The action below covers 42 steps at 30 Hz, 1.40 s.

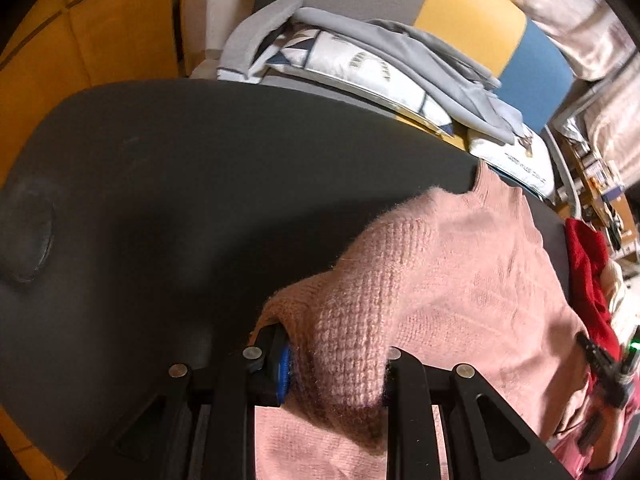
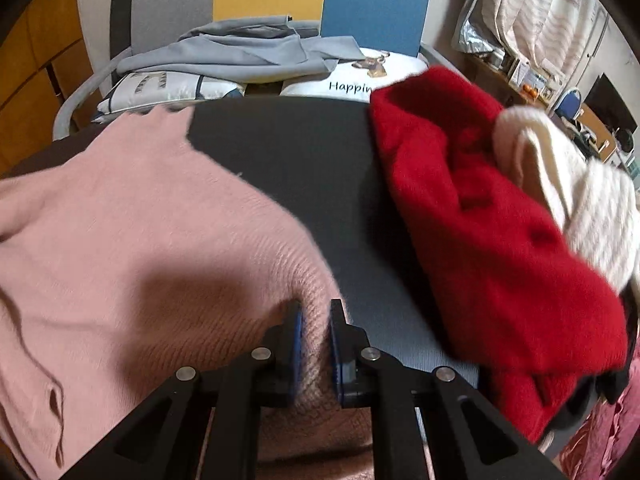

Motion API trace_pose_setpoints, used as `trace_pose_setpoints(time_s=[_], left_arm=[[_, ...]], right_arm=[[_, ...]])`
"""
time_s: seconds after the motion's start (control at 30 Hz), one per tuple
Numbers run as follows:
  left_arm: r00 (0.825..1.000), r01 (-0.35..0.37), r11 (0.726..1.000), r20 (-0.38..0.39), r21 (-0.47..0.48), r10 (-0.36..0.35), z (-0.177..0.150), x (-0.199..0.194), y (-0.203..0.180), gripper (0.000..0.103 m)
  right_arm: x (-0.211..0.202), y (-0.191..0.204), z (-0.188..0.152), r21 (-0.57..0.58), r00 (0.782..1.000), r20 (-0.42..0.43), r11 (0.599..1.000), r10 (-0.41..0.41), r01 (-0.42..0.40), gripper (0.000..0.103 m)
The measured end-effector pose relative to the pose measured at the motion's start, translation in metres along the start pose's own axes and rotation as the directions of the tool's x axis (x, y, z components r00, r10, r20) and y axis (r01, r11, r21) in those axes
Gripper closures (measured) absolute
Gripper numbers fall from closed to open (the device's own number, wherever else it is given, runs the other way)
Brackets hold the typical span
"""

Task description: Fold clothes

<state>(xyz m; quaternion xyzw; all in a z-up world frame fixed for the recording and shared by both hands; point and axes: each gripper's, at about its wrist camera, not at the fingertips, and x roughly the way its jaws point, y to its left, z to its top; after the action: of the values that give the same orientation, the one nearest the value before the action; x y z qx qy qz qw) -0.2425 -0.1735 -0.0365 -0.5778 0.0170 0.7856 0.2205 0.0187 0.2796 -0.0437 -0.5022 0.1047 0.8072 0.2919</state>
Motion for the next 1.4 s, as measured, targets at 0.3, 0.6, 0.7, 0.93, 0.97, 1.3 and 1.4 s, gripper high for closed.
trace_pose_setpoints(time_s=[0.3, 0.6, 0.7, 0.93, 0.97, 1.3, 1.4], left_arm=[[1.000, 0.003, 1.000, 0.017, 0.006, -0.003, -0.011, 0.000, 0.010, 0.079], [0.972, 0.184, 0.977, 0.126, 0.108, -0.197, -0.049, -0.035, -0.041, 0.079], [0.963, 0.193, 0.969, 0.158, 0.152, -0.217, -0.068, -0.047, -0.060, 0.079], [0.958, 0.221, 0.953, 0.136, 0.207, -0.252, -0.109, -0.039, -0.098, 0.079], [0.958, 0.224, 0.950, 0.130, 0.217, -0.256, -0.113, -0.037, -0.106, 0.079], [0.922, 0.325, 0.905, 0.121, 0.273, -0.368, -0.142, -0.031, -0.147, 0.079], [0.912, 0.366, 0.892, 0.086, 0.265, -0.400, -0.149, -0.028, -0.148, 0.078]], right_arm=[[0.005, 0.034, 0.054, -0.052, 0.999, 0.049, 0.998, -0.015, 0.018, 0.100], [-0.058, 0.173, 0.067, -0.167, 0.842, -0.035, 0.828, 0.538, -0.536, 0.073], [-0.059, 0.214, 0.077, -0.121, 0.782, -0.128, 0.773, 0.610, -0.622, 0.069], [-0.035, 0.268, 0.082, 0.069, 0.640, -0.302, 0.686, 0.707, -0.724, 0.053], [-0.032, 0.272, 0.080, 0.077, 0.635, -0.309, 0.684, 0.708, -0.725, 0.052], [-0.031, 0.302, 0.059, -0.179, 0.813, -0.384, 0.829, 0.437, -0.530, 0.054], [-0.023, 0.288, 0.052, -0.246, 0.860, -0.335, 0.845, 0.385, -0.474, 0.098]])
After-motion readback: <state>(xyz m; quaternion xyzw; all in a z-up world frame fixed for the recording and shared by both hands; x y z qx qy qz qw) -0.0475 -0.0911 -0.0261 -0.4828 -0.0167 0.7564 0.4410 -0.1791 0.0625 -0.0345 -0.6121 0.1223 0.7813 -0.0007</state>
